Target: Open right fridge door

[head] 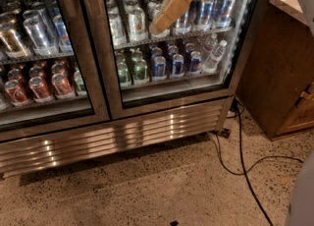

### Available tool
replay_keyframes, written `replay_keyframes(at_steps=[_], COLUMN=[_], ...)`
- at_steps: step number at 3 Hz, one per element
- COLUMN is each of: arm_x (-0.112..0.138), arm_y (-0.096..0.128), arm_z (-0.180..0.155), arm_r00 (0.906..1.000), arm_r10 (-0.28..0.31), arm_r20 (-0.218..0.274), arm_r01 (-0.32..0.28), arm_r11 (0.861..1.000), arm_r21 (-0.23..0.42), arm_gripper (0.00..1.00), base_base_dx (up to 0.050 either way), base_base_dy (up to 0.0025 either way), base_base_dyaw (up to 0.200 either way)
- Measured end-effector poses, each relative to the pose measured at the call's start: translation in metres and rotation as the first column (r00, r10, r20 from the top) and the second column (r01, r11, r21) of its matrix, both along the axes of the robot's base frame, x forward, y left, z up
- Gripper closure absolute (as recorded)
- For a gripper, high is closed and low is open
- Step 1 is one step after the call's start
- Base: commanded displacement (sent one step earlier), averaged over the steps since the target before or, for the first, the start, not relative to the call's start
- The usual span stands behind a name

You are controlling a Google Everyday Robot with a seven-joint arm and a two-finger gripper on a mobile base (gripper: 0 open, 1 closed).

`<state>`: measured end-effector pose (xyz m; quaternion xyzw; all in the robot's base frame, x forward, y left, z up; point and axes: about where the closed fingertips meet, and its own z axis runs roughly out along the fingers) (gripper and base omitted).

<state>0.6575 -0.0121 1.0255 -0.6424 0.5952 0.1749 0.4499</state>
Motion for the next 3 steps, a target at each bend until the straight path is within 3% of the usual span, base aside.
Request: replay_keyframes(at_steps=[1,2,3], arm_x=[0.019,0.024,0.010], arm_y=[0.034,0.060,0.089], arm_z=[-0.006,-0.010,0.001], arm_r00=[0.9969,0.9904,0.9776], arm_r10=[0.079,0.135,0.208], arm_r20=[-0.008,-0.031,-0.033], arm_r01=[-0.078,-0.127,-0.194], arm_r11=[0.994,0.976,0.950], arm_r21=[0.079,0.179,0.246], arm_gripper=[0.00,0.00,0.00], base_base_dx=[0.000,0.000,0.000], base_base_dy=[0.00000,0.00000,0.00000], base_base_dyaw=[0.000,0.000,0.000])
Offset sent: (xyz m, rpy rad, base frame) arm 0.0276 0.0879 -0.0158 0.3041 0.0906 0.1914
